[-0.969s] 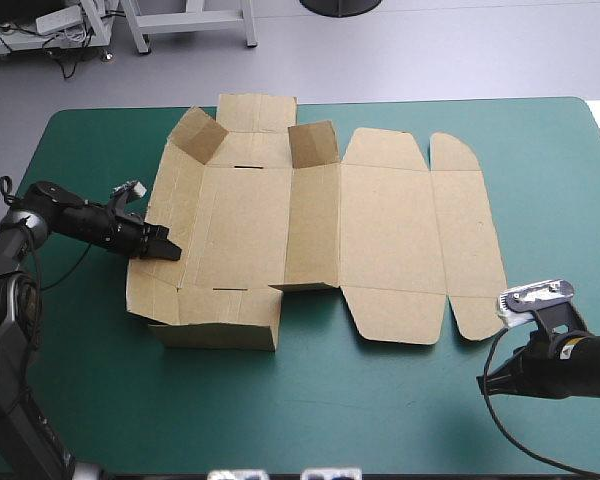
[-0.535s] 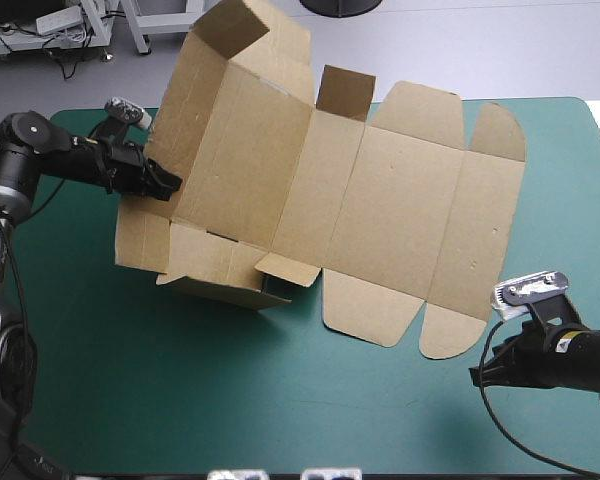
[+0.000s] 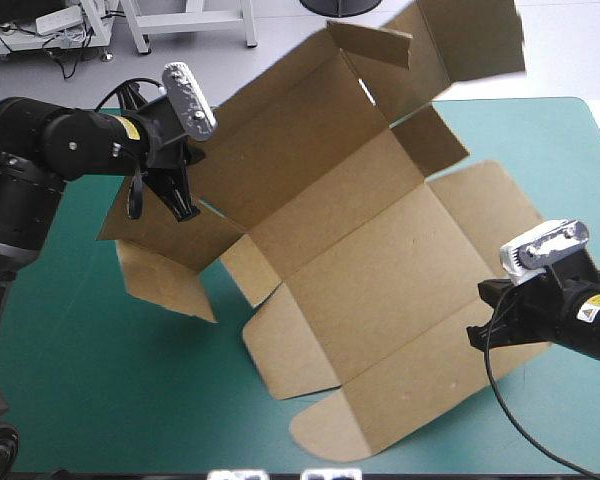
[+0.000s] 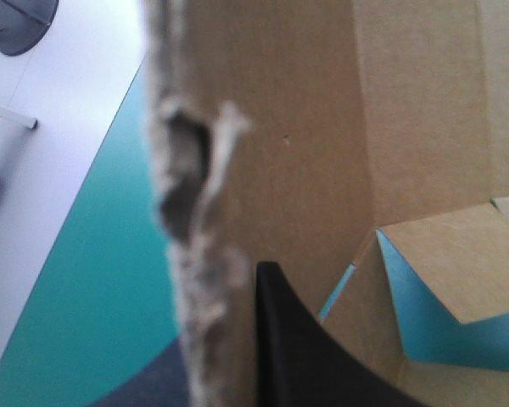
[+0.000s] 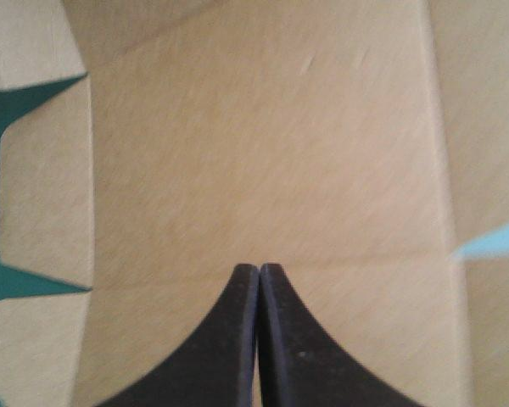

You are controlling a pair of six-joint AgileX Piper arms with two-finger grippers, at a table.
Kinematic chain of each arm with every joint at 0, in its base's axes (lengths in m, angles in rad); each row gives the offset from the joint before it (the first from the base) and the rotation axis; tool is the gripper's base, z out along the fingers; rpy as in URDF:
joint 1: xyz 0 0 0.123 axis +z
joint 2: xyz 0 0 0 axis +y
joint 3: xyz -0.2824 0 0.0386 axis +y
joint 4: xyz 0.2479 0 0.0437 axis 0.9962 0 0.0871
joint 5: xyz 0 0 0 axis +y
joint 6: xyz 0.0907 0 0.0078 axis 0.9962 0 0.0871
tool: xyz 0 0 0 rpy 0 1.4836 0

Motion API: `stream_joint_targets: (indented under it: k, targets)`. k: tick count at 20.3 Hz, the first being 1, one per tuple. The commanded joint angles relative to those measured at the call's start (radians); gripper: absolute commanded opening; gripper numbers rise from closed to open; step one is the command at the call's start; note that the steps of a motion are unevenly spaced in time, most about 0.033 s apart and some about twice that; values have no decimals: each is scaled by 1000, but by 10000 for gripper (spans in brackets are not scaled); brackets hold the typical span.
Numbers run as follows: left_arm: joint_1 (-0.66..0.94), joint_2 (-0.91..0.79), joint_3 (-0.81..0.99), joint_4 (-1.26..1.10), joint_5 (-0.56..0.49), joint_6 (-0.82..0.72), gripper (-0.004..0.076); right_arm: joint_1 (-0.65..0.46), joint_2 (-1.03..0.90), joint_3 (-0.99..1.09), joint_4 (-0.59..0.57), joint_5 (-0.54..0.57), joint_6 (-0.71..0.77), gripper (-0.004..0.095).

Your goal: Fold the box

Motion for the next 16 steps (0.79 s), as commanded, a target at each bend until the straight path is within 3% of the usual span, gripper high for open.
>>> stream_joint_targets:
  k: [1, 7, 12, 16]
  targets:
    - [-156, -35, -24, 278, 44, -79, -9, 2, -6, -137, 33, -44, -12, -20]
    - [-371, -35, 26, 483, -47, -159, -9, 2, -6, -212, 31, -118, -45, -19]
    - [-452, -42, 262, 677, -86, -271, -9, 2, -4, -212, 33, -133, -11, -20]
    - [-478, -86, 440, 700, -288, -322, -9, 2, -2, -222, 33, -144, 4, -20]
